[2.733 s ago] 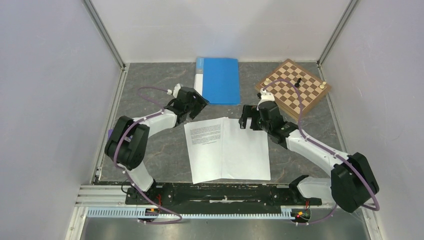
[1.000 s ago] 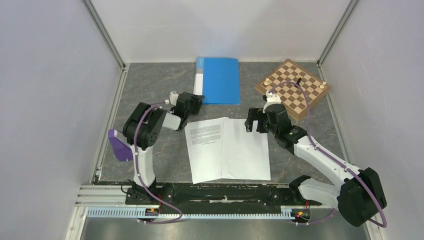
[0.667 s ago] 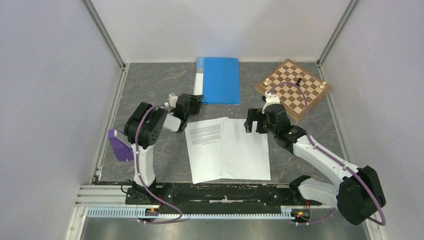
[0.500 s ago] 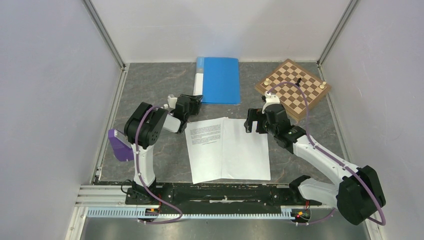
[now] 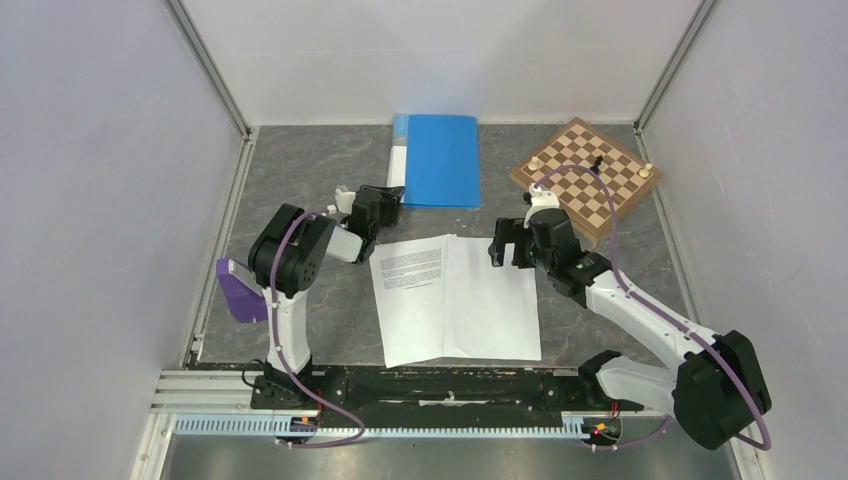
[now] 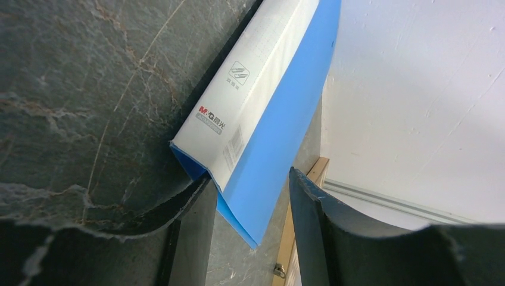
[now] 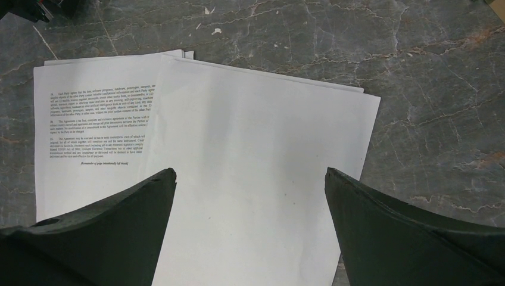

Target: Put the files into the folder

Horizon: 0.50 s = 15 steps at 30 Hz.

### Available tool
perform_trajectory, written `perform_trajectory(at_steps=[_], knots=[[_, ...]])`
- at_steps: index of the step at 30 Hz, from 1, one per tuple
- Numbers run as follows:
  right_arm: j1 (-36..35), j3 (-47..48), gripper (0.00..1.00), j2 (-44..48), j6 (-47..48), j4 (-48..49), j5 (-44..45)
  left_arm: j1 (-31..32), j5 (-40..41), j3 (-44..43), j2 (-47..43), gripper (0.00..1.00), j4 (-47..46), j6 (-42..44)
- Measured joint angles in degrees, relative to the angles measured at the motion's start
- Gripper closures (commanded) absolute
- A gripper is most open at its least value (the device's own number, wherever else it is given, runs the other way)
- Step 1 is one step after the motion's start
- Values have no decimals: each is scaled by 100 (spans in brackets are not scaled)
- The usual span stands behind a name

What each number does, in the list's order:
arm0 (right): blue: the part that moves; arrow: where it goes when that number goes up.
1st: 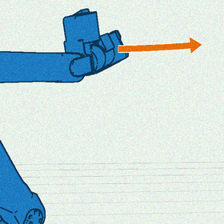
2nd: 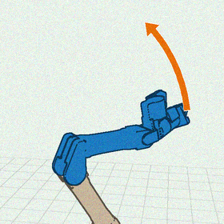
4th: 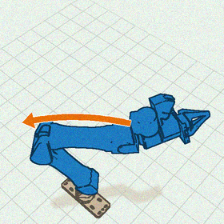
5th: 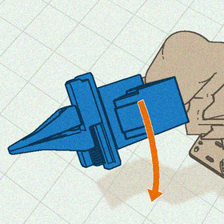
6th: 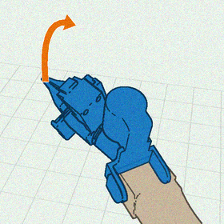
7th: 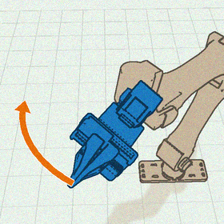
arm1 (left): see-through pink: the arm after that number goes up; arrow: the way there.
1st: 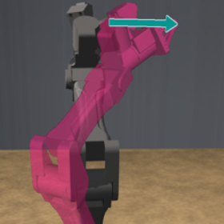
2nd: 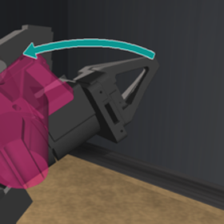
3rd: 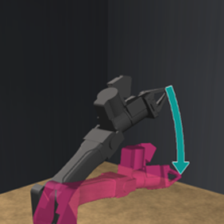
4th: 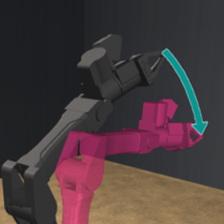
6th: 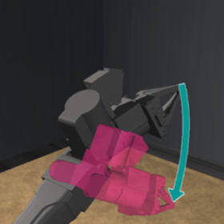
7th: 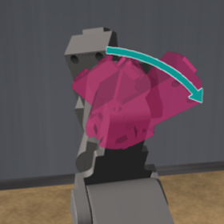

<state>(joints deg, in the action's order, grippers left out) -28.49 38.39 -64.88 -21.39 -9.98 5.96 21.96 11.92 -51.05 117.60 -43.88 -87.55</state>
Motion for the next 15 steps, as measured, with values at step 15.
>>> perform_trajectory(at_steps=[15], knots=[[17,-79,1,0,0,-4,-15,42,109,-162,2,47,175,0]])
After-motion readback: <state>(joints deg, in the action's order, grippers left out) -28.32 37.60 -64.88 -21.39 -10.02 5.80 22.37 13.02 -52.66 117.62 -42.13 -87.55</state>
